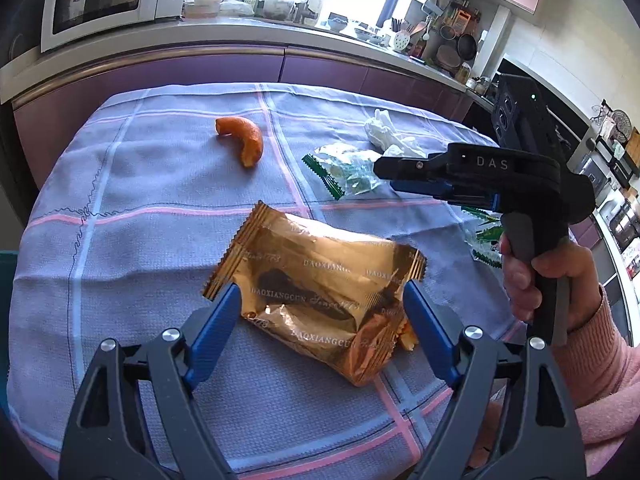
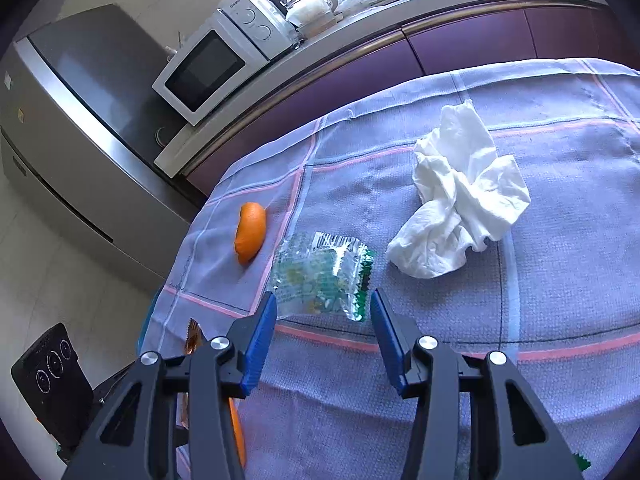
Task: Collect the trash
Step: 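Grasp a second gold chip bag with the left tool while the right tool grasps the clear wrapper, then carry the chip bag and clear wrapper over to the teal bin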
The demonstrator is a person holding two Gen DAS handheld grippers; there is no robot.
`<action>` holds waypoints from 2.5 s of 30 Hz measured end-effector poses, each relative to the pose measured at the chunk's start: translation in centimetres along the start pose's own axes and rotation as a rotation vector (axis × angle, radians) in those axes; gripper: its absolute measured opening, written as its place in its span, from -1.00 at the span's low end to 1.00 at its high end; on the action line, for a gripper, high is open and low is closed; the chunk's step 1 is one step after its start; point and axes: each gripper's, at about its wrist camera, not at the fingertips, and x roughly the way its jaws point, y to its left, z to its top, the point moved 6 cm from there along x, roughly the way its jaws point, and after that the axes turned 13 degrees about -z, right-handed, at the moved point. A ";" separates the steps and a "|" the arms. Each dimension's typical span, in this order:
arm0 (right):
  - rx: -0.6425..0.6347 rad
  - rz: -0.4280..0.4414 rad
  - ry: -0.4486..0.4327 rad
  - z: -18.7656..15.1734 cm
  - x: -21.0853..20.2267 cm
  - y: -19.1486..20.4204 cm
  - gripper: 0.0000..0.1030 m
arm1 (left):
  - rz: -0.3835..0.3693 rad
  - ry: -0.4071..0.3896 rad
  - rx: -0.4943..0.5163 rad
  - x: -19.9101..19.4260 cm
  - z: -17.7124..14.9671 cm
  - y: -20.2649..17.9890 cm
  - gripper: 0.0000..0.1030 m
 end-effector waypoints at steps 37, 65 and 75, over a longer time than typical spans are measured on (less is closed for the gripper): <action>0.003 0.118 -0.012 -0.6 -1.0 1.3 -0.73 | -0.017 -0.054 0.055 -2.8 -1.5 -1.5 -0.08; -0.035 0.183 0.034 -2.1 -0.7 2.9 -0.73 | 0.053 -0.022 0.037 -2.3 -2.3 0.4 -0.81; -0.063 0.203 0.019 -1.5 -1.1 4.4 -0.73 | 0.103 -0.082 0.006 -5.6 -2.5 1.5 -0.82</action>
